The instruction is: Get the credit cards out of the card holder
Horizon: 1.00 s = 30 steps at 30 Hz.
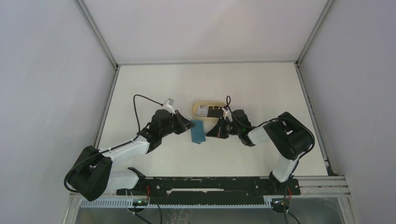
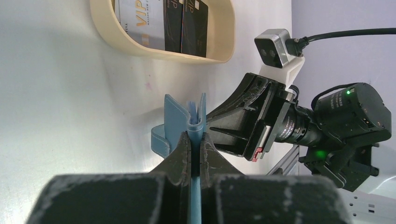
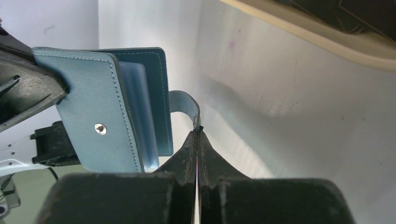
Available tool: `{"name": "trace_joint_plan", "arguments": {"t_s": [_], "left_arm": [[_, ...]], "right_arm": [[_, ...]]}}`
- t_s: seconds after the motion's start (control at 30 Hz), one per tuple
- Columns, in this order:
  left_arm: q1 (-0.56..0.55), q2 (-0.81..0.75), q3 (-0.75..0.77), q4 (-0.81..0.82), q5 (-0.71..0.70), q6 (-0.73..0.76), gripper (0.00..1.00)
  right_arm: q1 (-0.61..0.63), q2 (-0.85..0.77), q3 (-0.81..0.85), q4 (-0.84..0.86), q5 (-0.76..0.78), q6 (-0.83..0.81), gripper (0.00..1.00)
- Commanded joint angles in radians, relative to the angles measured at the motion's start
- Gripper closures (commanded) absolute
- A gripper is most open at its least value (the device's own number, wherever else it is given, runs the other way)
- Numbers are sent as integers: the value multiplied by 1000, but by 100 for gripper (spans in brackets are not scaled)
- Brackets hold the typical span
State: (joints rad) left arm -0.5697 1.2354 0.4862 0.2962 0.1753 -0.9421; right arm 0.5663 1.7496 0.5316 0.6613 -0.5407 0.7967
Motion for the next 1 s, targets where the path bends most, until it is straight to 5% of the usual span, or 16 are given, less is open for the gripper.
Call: {"name": "trace_joint_plan", "arguments": {"t_s": [0.0, 0.2, 0.27, 0.37, 0.53, 0.97], "left_arm": [[6, -27, -25, 66, -13, -5, 100], [5, -30, -32, 15, -61, 27, 95], [9, -24, -29, -15, -74, 43, 79], [11, -24, -21, -52, -81, 55, 37], [12, -45, -12, -82, -76, 66, 14], [7, 136, -21, 267, 199, -60, 14]], "right_arm": [[-31, -2, 3, 111, -74, 35, 100], [-85, -110, -40, 1, -77, -9, 100], [-86, -174, -41, -78, -53, -42, 100], [-92, -280, -39, -184, -30, -81, 100], [-108, -390, -30, -313, -22, -124, 100], [-109, -568, 30, -469, -36, -162, 100]]}}
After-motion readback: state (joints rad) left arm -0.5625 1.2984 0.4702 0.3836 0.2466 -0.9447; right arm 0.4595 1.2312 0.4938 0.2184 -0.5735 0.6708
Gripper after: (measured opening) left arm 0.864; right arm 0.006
